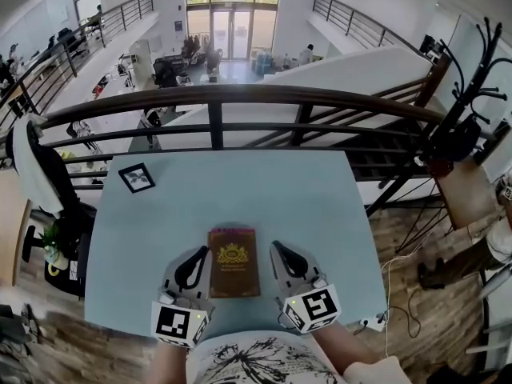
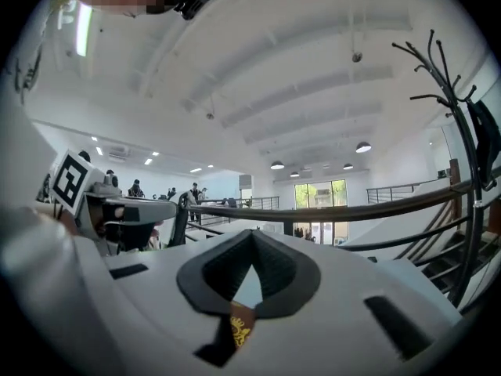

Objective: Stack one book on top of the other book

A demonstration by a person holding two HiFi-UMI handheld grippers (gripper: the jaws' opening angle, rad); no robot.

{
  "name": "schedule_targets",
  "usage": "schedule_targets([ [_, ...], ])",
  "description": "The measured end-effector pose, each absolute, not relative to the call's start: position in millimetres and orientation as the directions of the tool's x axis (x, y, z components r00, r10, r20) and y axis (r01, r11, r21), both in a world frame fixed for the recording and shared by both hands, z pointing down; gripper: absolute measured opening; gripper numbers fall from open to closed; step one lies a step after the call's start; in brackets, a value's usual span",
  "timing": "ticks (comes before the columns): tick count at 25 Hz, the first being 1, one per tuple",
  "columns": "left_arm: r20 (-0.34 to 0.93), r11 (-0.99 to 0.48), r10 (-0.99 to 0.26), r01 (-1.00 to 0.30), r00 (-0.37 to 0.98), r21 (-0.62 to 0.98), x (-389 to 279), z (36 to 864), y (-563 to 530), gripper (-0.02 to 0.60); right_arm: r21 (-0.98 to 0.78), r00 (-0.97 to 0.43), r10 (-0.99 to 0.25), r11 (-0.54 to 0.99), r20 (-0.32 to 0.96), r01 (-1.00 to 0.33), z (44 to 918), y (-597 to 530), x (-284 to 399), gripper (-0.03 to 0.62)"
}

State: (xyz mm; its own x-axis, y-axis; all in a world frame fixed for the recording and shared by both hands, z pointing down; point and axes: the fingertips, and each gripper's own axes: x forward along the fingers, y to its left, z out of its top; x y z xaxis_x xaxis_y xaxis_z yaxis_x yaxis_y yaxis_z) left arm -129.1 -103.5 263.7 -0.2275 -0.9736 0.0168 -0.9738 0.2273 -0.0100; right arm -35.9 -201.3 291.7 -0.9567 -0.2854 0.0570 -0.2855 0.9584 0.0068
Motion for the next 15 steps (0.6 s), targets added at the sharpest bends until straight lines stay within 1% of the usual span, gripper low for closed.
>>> schedule_targets([
  [2,-0.030,0.218,-0.976,-0.975,-0.217,-0.030,-123,250,-100,0.018,0.018,-0.954,-0.299,0.954,0.009,-0.299,278,-203,-30,-0.008],
  [4,-0.045,0.204,-0.978,-0.979,-0.203,-0.021,-118,244,-99,0.018,0.051,-0.952,-0.305,0.951,-0.018,-0.305,271,-204,-26,-0.008],
  [8,-0.067,0.211,-0.976,-0.977,-0.209,-0.025,-115,235,-103,0.018,0.115,-0.960,-0.280,0.953,-0.016,-0.279,268,-198,-28,-0.008],
  [11,-0.059,0.212,-0.976,-0.977,-0.210,-0.030,-112,235,-105,0.018,0.156,-0.970,-0.242,0.958,-0.013,-0.241,265,-188,-28,-0.009],
  [15,-0.042,0.212,-0.976,-0.977,-0.212,-0.008,-108,239,-107,0.018,0.139,-0.970,-0.243,0.960,-0.008,-0.242,261,-187,-27,-0.009],
])
